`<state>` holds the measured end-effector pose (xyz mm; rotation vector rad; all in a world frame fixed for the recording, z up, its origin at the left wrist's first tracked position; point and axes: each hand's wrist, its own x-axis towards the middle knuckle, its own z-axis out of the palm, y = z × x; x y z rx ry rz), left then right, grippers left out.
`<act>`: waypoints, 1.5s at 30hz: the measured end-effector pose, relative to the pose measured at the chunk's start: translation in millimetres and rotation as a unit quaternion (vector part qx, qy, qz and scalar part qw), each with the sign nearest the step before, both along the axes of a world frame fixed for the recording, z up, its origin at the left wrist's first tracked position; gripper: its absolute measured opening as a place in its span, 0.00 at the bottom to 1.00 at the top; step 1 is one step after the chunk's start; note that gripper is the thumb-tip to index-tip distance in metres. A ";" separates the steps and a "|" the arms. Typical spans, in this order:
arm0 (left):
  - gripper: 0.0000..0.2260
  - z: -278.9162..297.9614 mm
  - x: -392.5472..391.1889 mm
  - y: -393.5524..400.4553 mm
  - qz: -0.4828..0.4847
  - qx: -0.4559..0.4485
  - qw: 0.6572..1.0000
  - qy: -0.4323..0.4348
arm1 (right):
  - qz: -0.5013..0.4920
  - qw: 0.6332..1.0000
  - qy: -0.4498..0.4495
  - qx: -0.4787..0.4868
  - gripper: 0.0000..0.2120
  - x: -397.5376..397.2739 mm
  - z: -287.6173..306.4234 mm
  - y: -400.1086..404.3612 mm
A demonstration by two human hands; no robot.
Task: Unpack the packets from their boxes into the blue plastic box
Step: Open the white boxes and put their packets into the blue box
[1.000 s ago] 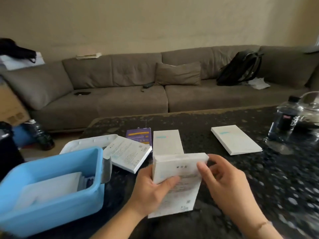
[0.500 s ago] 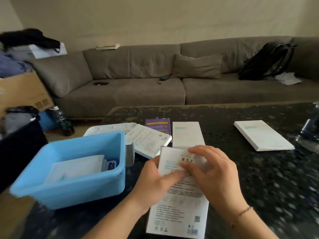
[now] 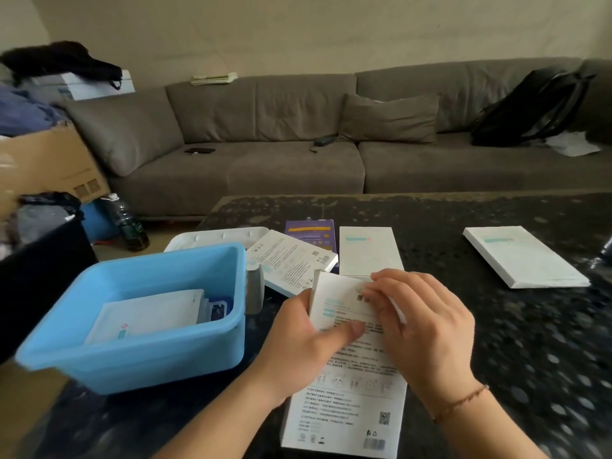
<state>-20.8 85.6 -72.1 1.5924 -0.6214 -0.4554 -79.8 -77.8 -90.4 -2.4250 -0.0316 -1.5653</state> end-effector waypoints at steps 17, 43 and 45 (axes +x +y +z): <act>0.17 10.3 -6.1 5.7 -0.052 -0.001 0.998 -0.034 | 0.048 0.968 0.200 0.145 0.10 -14.3 54.0 -0.4; 0.04 34.9 -20.1 30.7 0.105 0.039 0.971 -0.212 | 0.217 0.873 0.436 0.031 0.03 -61.1 123.0 15.4; 0.05 33.2 -20.3 30.2 0.108 0.035 0.969 -0.218 | 0.189 0.861 0.468 -0.061 0.04 -58.5 133.7 22.4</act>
